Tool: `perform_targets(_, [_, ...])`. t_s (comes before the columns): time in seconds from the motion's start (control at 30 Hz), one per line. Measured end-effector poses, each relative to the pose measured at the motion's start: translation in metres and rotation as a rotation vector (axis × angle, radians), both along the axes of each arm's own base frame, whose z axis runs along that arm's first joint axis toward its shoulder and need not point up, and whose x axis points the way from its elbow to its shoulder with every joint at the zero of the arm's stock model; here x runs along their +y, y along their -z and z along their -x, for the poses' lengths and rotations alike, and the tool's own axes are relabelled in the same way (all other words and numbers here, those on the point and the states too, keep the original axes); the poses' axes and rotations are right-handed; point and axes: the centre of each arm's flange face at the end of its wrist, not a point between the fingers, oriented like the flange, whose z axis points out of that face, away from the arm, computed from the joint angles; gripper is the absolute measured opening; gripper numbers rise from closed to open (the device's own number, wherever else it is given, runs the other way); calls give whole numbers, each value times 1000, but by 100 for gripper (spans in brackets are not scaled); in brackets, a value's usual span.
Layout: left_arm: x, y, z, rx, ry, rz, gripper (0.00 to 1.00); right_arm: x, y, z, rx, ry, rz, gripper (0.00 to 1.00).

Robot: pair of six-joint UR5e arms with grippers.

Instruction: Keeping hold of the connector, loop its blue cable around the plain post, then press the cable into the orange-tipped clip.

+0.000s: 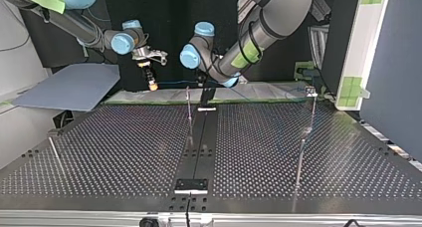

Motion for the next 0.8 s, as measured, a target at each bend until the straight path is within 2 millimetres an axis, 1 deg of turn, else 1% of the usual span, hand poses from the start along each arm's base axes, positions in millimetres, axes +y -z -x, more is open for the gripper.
perform_targets(0.43, [7,0,-8,2,-12,6,1,-7,-3,3,-6,5,4,0])
perform_targets(0.8, [13,0,-16,6,-10,9,1,-14,-7,0,-12,-7,17,0])
